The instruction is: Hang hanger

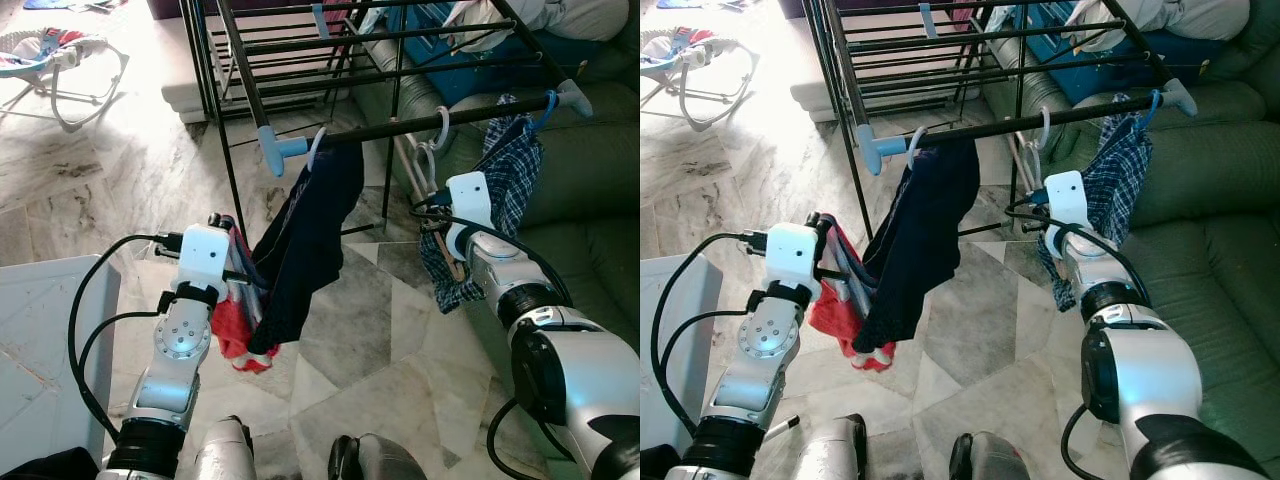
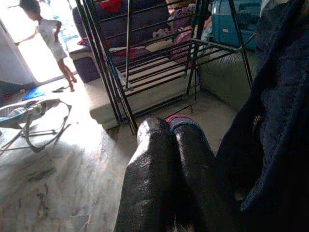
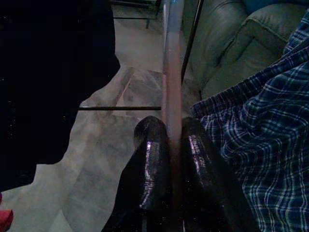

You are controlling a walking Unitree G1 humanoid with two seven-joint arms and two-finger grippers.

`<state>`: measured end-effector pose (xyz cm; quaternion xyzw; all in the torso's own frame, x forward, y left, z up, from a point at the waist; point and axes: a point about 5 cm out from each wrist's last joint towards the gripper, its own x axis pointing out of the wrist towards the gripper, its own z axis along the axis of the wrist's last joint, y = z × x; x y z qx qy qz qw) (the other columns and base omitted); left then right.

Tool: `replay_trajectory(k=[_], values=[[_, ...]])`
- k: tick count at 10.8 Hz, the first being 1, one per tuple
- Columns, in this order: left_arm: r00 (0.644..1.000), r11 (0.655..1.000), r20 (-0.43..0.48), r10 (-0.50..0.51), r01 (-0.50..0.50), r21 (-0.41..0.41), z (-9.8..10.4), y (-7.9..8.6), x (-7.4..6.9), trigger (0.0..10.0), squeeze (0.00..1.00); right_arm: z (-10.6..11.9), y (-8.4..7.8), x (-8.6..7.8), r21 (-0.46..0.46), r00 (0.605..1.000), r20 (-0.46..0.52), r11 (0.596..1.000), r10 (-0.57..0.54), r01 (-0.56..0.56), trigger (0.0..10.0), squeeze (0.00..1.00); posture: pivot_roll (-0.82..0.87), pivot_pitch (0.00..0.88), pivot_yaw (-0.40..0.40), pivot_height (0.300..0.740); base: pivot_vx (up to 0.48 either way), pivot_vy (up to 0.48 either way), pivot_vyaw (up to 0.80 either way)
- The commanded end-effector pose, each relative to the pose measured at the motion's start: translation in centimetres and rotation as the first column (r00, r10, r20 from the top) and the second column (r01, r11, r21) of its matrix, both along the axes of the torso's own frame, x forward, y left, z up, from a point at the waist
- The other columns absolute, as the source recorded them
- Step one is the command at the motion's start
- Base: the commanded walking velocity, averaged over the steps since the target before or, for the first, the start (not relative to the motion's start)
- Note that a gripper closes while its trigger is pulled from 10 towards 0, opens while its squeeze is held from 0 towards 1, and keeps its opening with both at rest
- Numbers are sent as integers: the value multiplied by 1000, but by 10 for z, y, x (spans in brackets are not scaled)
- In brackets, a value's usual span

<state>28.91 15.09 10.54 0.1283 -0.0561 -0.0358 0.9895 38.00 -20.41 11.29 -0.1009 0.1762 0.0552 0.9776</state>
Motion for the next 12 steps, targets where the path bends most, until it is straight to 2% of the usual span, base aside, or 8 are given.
replay_trajectory(k=[1,2,4,5,8,9,10,12], values=[[1000,1000,4,-18,18,12,1,-3,-1,10000,0,-1,-4,-1,-2,1000,-13,1000,-9,9,2667,0,100,149,-90,740,0,0,0],[1000,1000,4,-19,19,13,1,-3,-1,10000,0,-1,-6,-1,-4,1000,-14,1000,-9,9,10000,1000,100,149,-90,740,0,0,0],[1000,1000,3,-20,20,13,1,-4,0,10000,0,0,-9,-1,-35,1000,-12,999,-19,18,10000,925,100,148,-90,740,0,0,0],[1000,1000,2,-20,20,14,1,-4,0,10000,0,0,-12,-2,-45,999,-17,999,-28,27,10000,0,102,145,-90,740,0,0,0],[1000,1000,3,-17,17,16,1,-4,0,10000,0,-1,-14,-3,-59,999,-26,998,-24,23,10000,0,107,142,-92,740,0,0,0],[1000,1000,2,-18,18,17,1,-4,0,10000,0,0,-14,-2,-60,999,-24,998,-24,23,4392,0,108,142,-92,740,0,0,0],[1000,1000,2,-17,17,18,2,-3,1,10000,0,2,-14,-1,-54,999,-21,998,-24,23,0,0,111,142,-91,740,0,0,0],[1000,1000,2,-16,16,20,2,-3,1,10000,0,3,-13,0,-56,1000,-21,998,-16,15,0,0,114,141,-89,740,0,0,0]])
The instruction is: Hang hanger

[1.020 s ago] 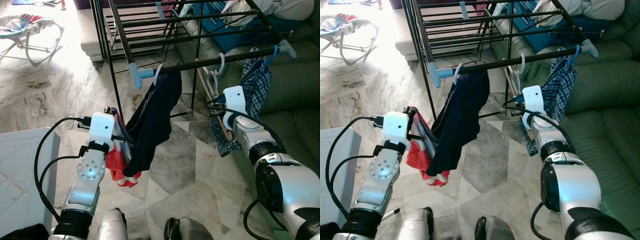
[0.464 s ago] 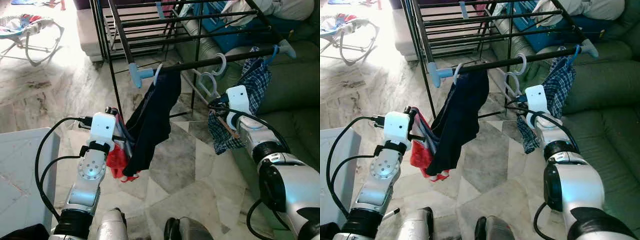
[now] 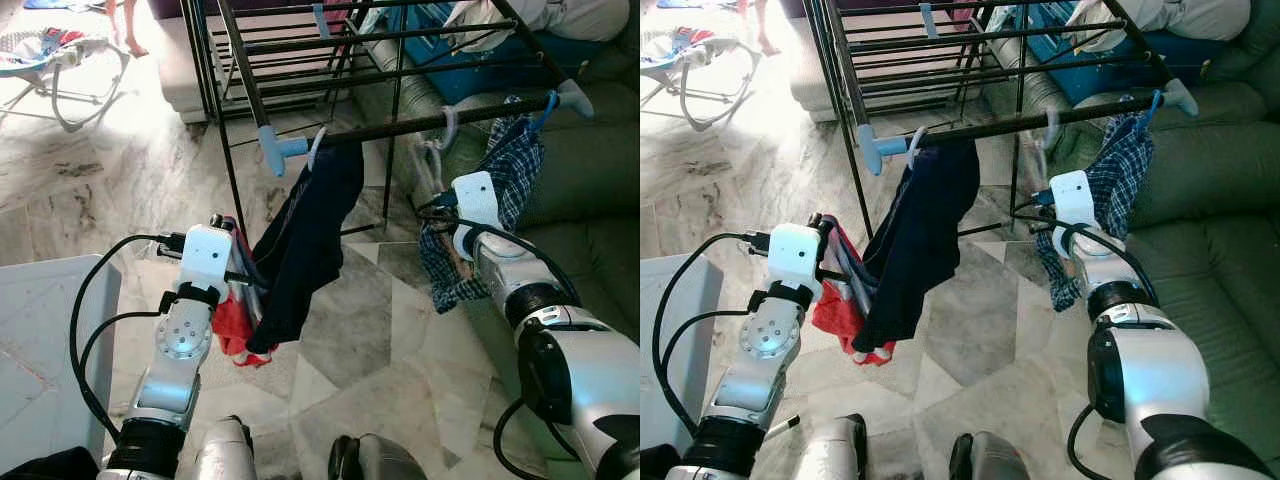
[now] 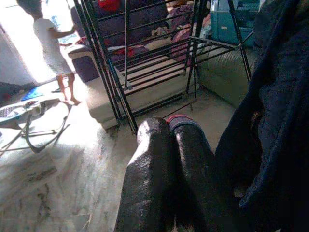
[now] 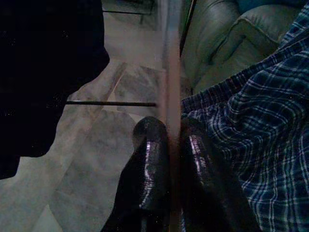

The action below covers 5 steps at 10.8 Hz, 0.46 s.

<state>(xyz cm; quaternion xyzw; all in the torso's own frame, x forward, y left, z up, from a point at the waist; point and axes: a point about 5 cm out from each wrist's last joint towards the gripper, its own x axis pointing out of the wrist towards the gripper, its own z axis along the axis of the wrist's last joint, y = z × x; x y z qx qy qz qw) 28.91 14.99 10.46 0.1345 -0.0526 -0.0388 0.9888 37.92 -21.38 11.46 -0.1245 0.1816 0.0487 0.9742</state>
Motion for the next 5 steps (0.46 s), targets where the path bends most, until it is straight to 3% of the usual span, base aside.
replay_trajectory(k=[1,4,5], values=[[1000,1000,11,-12,12,8,3,-2,1,10000,0,2,-3,1,-5,1000,-12,1000,-8,8,0,0,116,141,-88,740,0,0,0],[1000,1000,8,-10,10,11,3,-2,0,10000,0,4,1,2,2,1000,-3,1000,6,-6,0,0,119,142,-88,740,0,0,0],[1000,1000,7,-10,10,13,3,-2,0,10000,0,13,3,6,-22,998,55,1000,19,-18,0,0,121,142,-86,740,0,0,0]])
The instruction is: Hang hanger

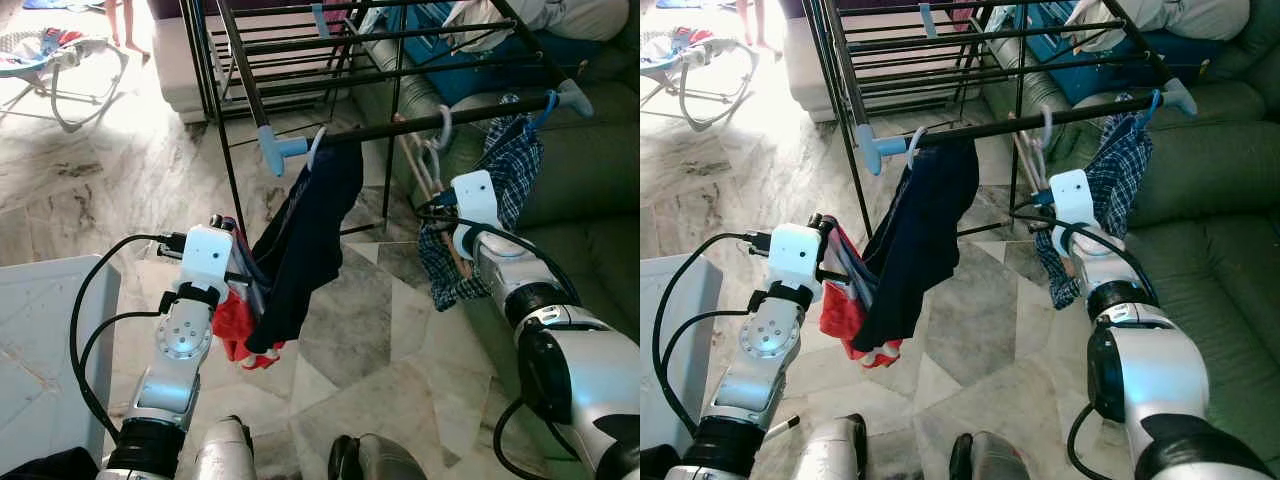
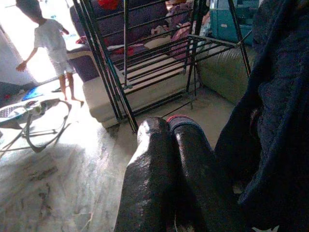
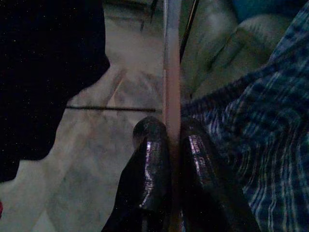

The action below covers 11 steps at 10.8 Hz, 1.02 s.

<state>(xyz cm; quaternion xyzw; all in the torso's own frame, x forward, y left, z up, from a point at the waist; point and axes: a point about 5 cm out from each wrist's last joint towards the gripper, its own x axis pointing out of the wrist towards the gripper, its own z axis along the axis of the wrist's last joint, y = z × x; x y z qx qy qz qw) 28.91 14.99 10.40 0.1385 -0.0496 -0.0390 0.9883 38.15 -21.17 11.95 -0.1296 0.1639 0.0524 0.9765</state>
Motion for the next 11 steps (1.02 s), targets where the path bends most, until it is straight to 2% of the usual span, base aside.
replay_trajectory(k=[1,2,3,4,5,6,7,8,9,10,11], values=[[1000,1000,9,-10,10,6,2,-2,-2,10000,0,16,1,7,9,998,69,1000,1,-2,0,0,124,142,-85,740,0,0,0],[1000,1000,5,-7,7,5,1,-1,-4,10000,0,23,-2,8,2,990,138,1000,8,-8,0,0,118,139,-88,740,0,0,0],[1000,1000,-6,-2,2,-6,-3,-2,-7,10000,0,26,-15,2,21,973,230,1000,-19,15,0,0,110,137,-93,740,0,0,0],[1000,999,-12,8,-9,-31,-4,-2,-8,10000,0,19,-29,-8,45,967,252,998,-47,37,0,0,97,137,-93,740,0,0,0],[999,999,-24,22,-23,-40,-7,0,-9,10000,0,3,-44,-26,37,961,273,999,-45,36,39,0,91,137,-98,740,0,0,0],[999,999,-33,28,-29,-38,-9,2,-10,10000,0,-15,-51,-41,83,962,256,993,-99,81,10000,0,88,138,-99,740,0,0,0],[998,998,-37,44,-45,-38,-10,4,-10,10000,0,-48,-52,-69,116,963,222,985,-154,130,10000,0,84,138,-100,740,0,0,0],[998,998,-33,49,-50,-35,-9,5,-9,10000,0,-63,-47,-83,123,962,206,980,-179,156,10000,0,79,138,-95,740,0,0,0],[999,998,-31,44,-45,-38,-8,2,-7,10000,0,-75,-35,-97,163,956,205,970,-212,180,10000,0,65,137,-87,740,0,0,0],[999,999,-35,37,-38,-37,-8,0,-6,10000,0,-81,-27,-101,199,955,185,960,-233,196,10000,0,52,134,-83,740,-244,0,0],[999,999,-34,16,-17,-40,-8,-5,-3,10000,0,-88,-13,-104,205,969,156,966,-192,159,10000,0,44,130,-84,740,-244,0,0]])
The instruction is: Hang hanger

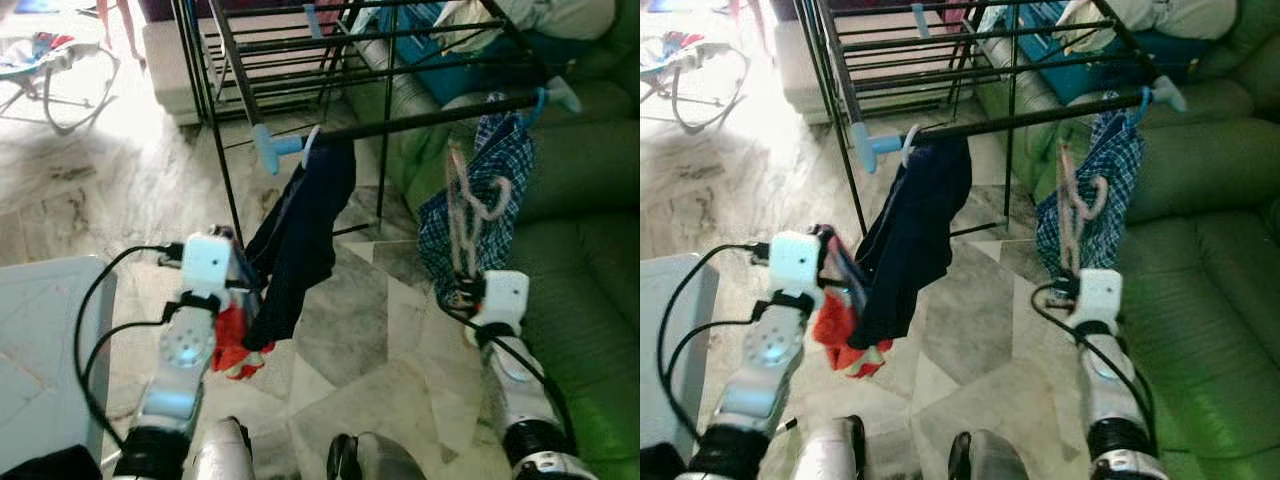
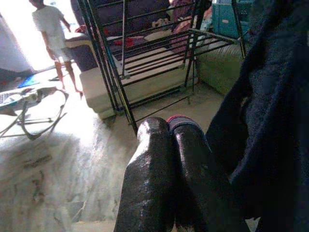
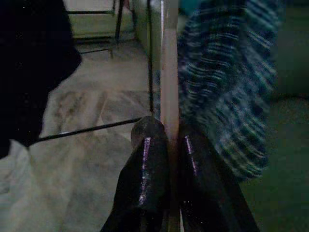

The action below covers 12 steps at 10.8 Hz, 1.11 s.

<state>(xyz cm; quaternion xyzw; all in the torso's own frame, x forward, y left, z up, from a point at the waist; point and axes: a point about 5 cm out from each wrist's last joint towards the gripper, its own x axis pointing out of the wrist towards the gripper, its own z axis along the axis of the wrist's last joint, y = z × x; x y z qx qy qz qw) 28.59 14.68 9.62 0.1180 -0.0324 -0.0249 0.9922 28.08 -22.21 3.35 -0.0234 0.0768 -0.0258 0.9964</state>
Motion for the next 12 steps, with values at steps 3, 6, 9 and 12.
replay_trajectory(k=[3,6,9,12], values=[[1000,1000,1,2,-2,6,0,0,2,10000,0,6,5,8,-9,1000,-7,1000,16,-16,10000,0,45,127,-94,740,-267,0,0],[1000,1000,3,9,-9,4,0,-1,4,10000,0,9,9,12,6,1000,-25,1000,12,-12,10000,0,48,121,-98,740,-265,0,0],[1000,1000,14,-18,18,-1,1,-6,6,10000,0,7,18,13,71,999,-39,997,-13,16,10000,0,46,113,-92,740,-170,0,0],[995,994,11,-103,103,-31,3,-11,5,10000,0,9,20,15,133,998,-48,990,-46,52,10000,0,44,110,-86,740,0,0,0]])
